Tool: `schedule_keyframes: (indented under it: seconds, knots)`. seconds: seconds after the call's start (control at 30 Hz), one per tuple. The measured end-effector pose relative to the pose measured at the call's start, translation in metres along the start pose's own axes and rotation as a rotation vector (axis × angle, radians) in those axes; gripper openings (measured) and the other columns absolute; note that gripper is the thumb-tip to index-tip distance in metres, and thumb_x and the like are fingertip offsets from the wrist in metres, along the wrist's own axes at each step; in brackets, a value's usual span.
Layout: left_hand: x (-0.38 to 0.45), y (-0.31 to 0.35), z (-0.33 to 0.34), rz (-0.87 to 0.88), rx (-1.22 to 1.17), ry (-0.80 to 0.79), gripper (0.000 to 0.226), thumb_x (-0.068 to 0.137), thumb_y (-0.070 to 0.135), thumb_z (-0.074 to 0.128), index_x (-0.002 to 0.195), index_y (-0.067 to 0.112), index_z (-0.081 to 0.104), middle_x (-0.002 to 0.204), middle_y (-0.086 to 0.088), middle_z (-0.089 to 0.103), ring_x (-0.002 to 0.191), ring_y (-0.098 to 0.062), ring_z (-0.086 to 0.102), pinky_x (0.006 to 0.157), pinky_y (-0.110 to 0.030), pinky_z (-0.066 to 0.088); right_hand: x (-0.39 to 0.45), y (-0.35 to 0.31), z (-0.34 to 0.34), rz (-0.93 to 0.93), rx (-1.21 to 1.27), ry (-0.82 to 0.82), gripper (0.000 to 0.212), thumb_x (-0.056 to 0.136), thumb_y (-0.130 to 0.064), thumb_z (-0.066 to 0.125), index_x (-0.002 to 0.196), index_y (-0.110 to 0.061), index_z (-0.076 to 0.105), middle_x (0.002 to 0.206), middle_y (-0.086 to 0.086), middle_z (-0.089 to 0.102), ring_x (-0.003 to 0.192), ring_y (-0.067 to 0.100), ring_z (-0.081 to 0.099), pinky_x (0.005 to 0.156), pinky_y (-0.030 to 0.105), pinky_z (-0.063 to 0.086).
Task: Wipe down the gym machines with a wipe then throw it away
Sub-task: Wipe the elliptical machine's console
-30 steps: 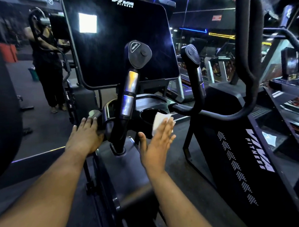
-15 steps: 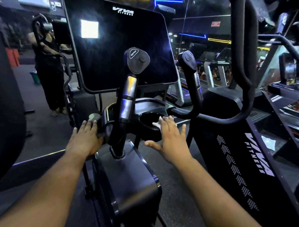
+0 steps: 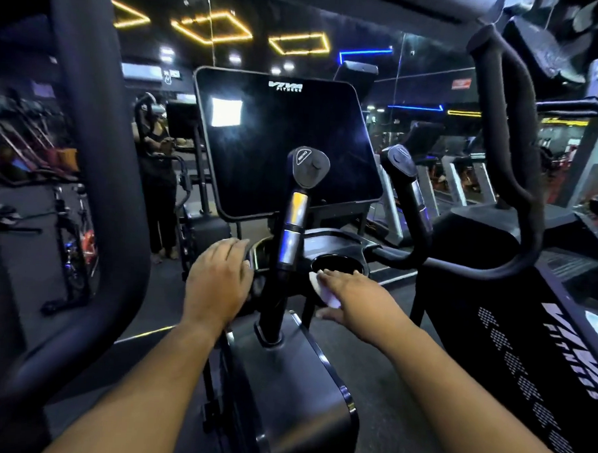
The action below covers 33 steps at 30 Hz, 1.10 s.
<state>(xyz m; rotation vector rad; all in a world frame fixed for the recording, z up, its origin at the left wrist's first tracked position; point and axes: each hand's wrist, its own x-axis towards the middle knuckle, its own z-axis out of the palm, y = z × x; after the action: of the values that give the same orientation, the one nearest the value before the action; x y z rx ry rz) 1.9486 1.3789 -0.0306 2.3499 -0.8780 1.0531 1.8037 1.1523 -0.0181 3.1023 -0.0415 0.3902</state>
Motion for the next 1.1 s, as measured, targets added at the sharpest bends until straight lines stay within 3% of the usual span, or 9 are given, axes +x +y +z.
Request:
schedule_keyframes:
  seconds: [0.2, 0.33, 0.43, 0.53, 0.63, 0.73, 0.9, 1.0, 1.1]
  knots:
    - [0.027, 0.001, -0.007, 0.110, 0.123, -0.024, 0.047, 0.094, 0.029, 0.045, 0.133, 0.010, 0.063, 0.135, -0.011, 0.061, 0.128, -0.029, 0.055, 0.109, -0.047, 0.044, -0.004, 0.021, 0.006, -0.113, 0.123, 0.225, 0.043, 0.104, -0.025, 0.052, 0.147, -0.028, 0.051, 0.149, -0.008, 0.054, 0.133, 0.018, 0.055, 0.113, 0.037, 0.042]
    - [0.060, 0.009, -0.010, 0.183, 0.199, -0.008, 0.045, 0.092, 0.027, 0.055, 0.136, 0.015, 0.060, 0.143, -0.009, 0.056, 0.138, -0.028, 0.049, 0.115, -0.049, 0.038, 0.010, 0.022, 0.003, 0.021, 0.427, 0.406, 0.030, 0.101, -0.025, 0.055, 0.128, -0.039, 0.058, 0.104, -0.013, 0.073, 0.094, 0.013, 0.068, 0.079, 0.037, 0.054]
    - [0.081, 0.016, -0.013, 0.127, 0.222, -0.053, 0.051, 0.093, 0.031, 0.048, 0.139, 0.014, 0.058, 0.147, -0.010, 0.054, 0.141, -0.028, 0.046, 0.117, -0.051, 0.035, 0.031, 0.017, -0.007, 0.096, 0.577, 0.481, 0.017, 0.101, -0.025, 0.055, 0.116, -0.034, 0.058, 0.083, -0.008, 0.071, 0.076, 0.011, 0.066, 0.071, 0.036, 0.053]
    - [0.087, 0.027, -0.011, 0.017, 0.220, -0.136, 0.066, 0.093, 0.038, 0.026, 0.150, 0.013, 0.048, 0.159, -0.012, 0.041, 0.151, -0.028, 0.033, 0.122, -0.057, 0.024, 0.058, 0.014, -0.024, 0.130, 0.649, 0.480, 0.010, 0.101, -0.026, 0.057, 0.106, -0.035, 0.060, 0.085, -0.014, 0.070, 0.079, 0.000, 0.063, 0.065, 0.013, 0.043]
    - [0.091, 0.041, -0.013, 0.016, 0.255, -0.264, 0.091, 0.080, 0.036, -0.016, 0.164, 0.013, 0.011, 0.172, -0.011, 0.001, 0.159, -0.025, -0.004, 0.125, -0.057, -0.001, 0.085, 0.016, -0.040, 0.131, 0.665, 0.539, 0.013, 0.099, -0.026, 0.062, 0.096, -0.039, 0.063, 0.086, -0.016, 0.071, 0.083, 0.000, 0.064, 0.069, 0.013, 0.043]
    - [0.101, 0.051, -0.020, -0.002, 0.280, -0.320, 0.099, 0.067, 0.028, -0.027, 0.163, 0.013, -0.006, 0.170, -0.011, -0.017, 0.156, -0.026, -0.018, 0.123, -0.060, -0.007, 0.106, 0.020, -0.061, 0.051, 0.721, 0.658, 0.024, 0.100, -0.020, 0.061, 0.087, -0.041, 0.061, 0.079, -0.017, 0.070, 0.073, -0.001, 0.062, 0.066, 0.015, 0.045]
    - [0.133, 0.047, 0.012, -0.017, 0.342, -0.261, 0.089, 0.077, 0.019, -0.018, 0.164, 0.014, 0.002, 0.168, -0.010, -0.019, 0.156, -0.027, -0.014, 0.120, -0.069, -0.004, 0.171, 0.044, -0.094, 0.033, 0.710, 0.959, 0.030, 0.099, -0.016, 0.059, 0.125, -0.024, 0.070, 0.131, -0.003, 0.068, 0.123, 0.012, 0.062, 0.097, 0.010, 0.040]
    - [0.159, 0.046, 0.012, -0.033, 0.358, -0.240, 0.090, 0.072, 0.017, -0.025, 0.161, 0.016, -0.015, 0.165, -0.009, -0.031, 0.153, -0.025, -0.027, 0.119, -0.069, -0.010, 0.207, 0.051, -0.093, 0.020, 0.738, 1.105, 0.039, 0.102, -0.006, 0.052, 0.138, -0.015, 0.060, 0.149, 0.003, 0.053, 0.143, 0.015, 0.044, 0.116, 0.024, 0.033]
    - [0.173, 0.051, -0.003, -0.085, 0.376, -0.268, 0.098, 0.062, 0.027, -0.032, 0.159, 0.016, -0.021, 0.164, -0.008, -0.034, 0.151, -0.024, -0.031, 0.119, -0.067, -0.013, 0.237, 0.050, -0.069, -0.107, 0.651, 0.993, 0.047, 0.103, -0.011, 0.041, 0.149, -0.013, 0.048, 0.160, 0.003, 0.038, 0.152, 0.009, 0.024, 0.126, 0.035, 0.016]
